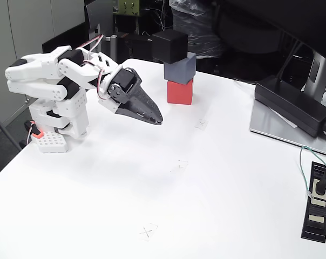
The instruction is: Stack the three blocks in an ordered color.
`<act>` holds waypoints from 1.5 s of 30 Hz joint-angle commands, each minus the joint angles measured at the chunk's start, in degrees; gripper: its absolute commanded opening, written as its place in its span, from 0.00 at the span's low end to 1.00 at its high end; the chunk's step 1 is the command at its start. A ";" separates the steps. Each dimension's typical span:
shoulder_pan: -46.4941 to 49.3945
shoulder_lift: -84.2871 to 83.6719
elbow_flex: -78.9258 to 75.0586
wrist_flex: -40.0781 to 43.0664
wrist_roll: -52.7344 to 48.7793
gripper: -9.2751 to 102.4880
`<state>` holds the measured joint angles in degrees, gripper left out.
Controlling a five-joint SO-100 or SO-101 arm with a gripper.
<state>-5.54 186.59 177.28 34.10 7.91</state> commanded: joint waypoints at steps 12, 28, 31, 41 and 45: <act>-0.53 0.44 -0.35 0.09 -0.79 0.08; -0.70 0.44 -0.53 0.09 -0.79 0.08; -0.70 0.44 -0.53 0.09 -0.79 0.08; -8.70 0.35 -0.35 0.18 -0.79 0.08; -8.70 0.35 -0.35 0.18 -0.79 0.08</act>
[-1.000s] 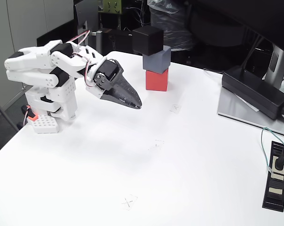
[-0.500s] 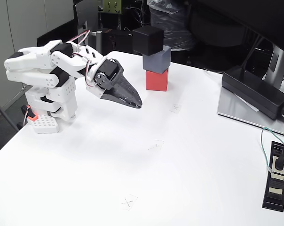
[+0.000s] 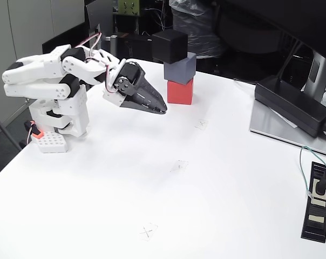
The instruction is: Stack the three blocks in an ordered color.
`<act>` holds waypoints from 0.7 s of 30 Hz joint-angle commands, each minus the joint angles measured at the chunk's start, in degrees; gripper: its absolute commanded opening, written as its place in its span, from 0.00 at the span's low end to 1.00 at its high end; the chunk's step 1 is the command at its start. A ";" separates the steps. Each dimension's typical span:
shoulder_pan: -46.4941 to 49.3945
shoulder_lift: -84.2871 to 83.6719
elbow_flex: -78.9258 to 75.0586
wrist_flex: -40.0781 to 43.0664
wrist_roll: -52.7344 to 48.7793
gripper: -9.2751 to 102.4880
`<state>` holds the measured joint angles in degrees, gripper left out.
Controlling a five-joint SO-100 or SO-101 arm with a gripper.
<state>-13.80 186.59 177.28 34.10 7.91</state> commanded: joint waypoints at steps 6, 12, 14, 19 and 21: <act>-0.44 0.35 -0.62 0.79 -0.70 0.08; 3.87 0.35 -0.62 0.79 -0.70 0.08; 4.48 0.35 -0.62 0.79 -0.79 0.08; 4.48 0.35 -0.53 0.79 -0.79 0.08; 4.48 0.35 -0.53 0.70 -0.70 0.08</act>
